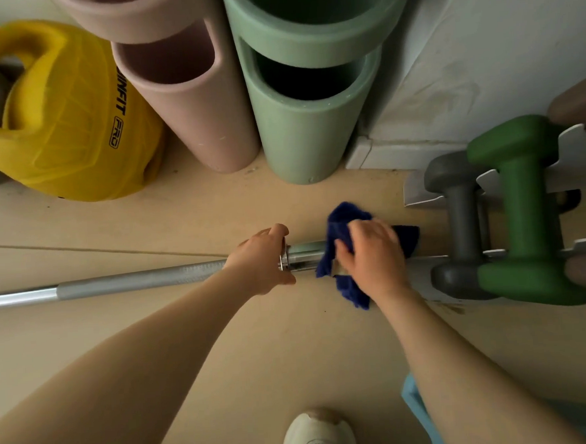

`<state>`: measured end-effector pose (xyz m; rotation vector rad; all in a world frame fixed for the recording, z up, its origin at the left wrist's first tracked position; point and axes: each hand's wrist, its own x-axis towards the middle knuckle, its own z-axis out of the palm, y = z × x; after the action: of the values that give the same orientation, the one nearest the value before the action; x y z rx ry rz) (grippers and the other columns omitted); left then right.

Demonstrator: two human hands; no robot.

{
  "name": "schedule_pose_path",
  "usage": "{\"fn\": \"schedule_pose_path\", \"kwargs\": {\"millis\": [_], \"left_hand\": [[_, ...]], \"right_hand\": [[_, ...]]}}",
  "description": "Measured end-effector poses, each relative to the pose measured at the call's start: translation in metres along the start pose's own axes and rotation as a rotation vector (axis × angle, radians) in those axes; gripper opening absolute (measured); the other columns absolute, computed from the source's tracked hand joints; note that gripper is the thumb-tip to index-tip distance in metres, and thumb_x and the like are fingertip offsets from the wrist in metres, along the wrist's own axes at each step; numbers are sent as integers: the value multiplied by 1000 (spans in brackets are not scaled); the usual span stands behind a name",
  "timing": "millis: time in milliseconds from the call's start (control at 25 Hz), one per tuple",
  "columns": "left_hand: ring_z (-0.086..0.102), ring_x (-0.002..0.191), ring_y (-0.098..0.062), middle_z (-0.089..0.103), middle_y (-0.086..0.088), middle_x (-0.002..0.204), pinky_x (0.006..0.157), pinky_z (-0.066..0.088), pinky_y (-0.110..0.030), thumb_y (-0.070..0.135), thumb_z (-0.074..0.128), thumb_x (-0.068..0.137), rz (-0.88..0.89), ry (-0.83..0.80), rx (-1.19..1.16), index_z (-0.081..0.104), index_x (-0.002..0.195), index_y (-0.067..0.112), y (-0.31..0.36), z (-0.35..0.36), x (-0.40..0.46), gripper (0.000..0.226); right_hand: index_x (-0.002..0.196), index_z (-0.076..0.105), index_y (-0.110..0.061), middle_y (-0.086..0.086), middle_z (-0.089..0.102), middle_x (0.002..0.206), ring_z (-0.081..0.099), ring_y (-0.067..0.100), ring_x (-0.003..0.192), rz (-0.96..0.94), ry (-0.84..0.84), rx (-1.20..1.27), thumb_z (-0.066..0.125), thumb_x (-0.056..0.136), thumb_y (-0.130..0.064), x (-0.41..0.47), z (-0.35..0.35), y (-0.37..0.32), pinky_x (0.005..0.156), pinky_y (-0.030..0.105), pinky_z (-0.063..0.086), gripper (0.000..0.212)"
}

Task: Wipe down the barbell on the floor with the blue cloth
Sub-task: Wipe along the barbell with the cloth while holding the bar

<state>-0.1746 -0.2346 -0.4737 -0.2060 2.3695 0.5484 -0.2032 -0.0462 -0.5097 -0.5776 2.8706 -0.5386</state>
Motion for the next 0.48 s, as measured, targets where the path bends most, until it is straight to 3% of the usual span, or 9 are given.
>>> {"fn": "schedule_pose_path", "kwargs": {"millis": [40,120,200,280,360,480], "left_hand": [[48,120,-26,51,-4,131,98,40,-36,33,77,73,10,3,-3,33,136,16,-1,0,1,79],[31,137,-24,39,-4,146,111,30,-38,34,77,74,15,5,-7,28,142,17,-3,-3,3,86],[19,144,-24,29,-1,153,116,25,-39,35,76,75,10,-9,-43,26,145,18,-8,-6,5,88],[18,144,-23,25,0,155,118,23,-37,36,73,77,37,-23,-28,28,146,17,-10,-8,7,84],[19,144,-22,25,0,156,118,21,-34,35,70,81,65,-20,13,29,146,14,-10,-11,8,79],[27,140,-23,35,-5,151,115,26,-34,32,68,83,58,-15,21,37,141,11,-6,-16,11,69]], "right_hand": [[83,58,-7,11,65,82,62,30,86,110,128,-25,47,87,-30,-5,0,11,95,40,42,26],[100,59,0,19,65,105,61,35,104,359,290,89,38,89,-31,-14,9,13,103,47,41,39],[128,45,3,22,49,135,49,37,124,664,400,520,39,94,-25,-14,16,-5,105,51,39,44],[136,34,0,20,37,145,44,35,129,967,538,893,40,97,-13,-2,20,-30,107,48,37,42],[137,28,-5,18,43,136,50,35,119,1200,582,1133,39,97,-9,8,17,-67,100,41,42,42],[125,33,-9,5,47,100,56,19,81,1244,405,1304,35,98,-2,0,7,-107,72,17,42,27]]}}
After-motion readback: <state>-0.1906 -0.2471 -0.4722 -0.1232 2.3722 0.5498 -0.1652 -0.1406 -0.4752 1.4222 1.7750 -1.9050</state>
